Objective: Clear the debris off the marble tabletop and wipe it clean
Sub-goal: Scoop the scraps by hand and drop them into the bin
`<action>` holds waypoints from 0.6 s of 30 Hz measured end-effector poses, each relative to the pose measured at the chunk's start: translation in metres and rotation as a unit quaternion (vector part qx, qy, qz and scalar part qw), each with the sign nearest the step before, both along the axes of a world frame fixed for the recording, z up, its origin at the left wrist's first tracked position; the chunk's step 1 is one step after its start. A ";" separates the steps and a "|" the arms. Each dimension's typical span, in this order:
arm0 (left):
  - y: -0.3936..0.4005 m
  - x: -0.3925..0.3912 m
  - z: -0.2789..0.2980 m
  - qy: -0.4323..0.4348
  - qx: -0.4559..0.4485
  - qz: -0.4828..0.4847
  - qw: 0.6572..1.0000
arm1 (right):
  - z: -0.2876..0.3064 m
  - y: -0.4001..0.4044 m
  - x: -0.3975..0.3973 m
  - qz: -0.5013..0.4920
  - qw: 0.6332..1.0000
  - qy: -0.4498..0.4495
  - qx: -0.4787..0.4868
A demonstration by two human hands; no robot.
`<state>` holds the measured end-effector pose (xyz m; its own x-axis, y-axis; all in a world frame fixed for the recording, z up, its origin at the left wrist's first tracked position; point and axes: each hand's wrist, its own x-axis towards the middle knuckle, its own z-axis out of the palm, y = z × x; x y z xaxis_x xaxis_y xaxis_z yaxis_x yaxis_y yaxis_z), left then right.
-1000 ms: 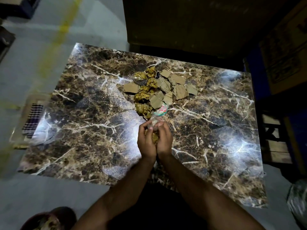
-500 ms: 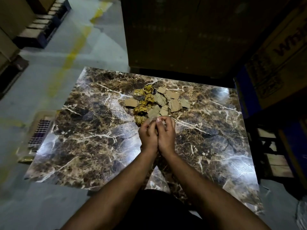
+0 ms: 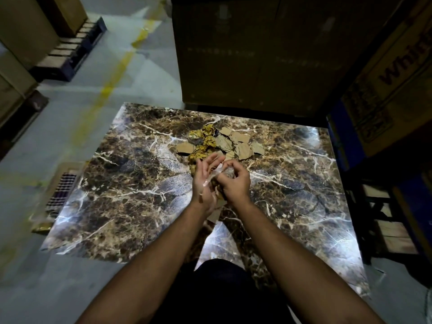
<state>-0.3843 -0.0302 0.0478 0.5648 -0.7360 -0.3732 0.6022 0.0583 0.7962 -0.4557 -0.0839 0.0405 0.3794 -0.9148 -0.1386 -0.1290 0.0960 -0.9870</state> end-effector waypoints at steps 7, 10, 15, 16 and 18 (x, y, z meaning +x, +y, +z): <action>0.029 0.043 -0.043 -0.181 0.133 -0.082 0.971 | -0.013 -0.039 -0.039 -0.025 0.994 0.009 0.104; 0.053 0.043 -0.079 -0.387 0.249 -0.211 0.862 | -0.024 -0.045 -0.061 -0.016 0.993 0.039 0.111; 0.064 0.031 -0.117 -0.682 0.216 -0.388 0.581 | -0.041 -0.037 -0.084 0.015 0.995 0.084 0.051; 0.064 0.032 -0.119 -0.710 0.217 -0.392 0.544 | -0.045 -0.035 -0.087 0.018 0.995 0.086 0.048; 0.064 0.032 -0.119 -0.747 0.213 -0.381 0.501 | -0.048 -0.032 -0.093 0.029 0.995 0.081 0.048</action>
<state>-0.3525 0.0336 -0.0713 0.0631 -0.9837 -0.1681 -0.9670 -0.1020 0.2334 -0.5487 -0.1162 -0.0076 0.3962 -0.8718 -0.2880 -0.2946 0.1764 -0.9392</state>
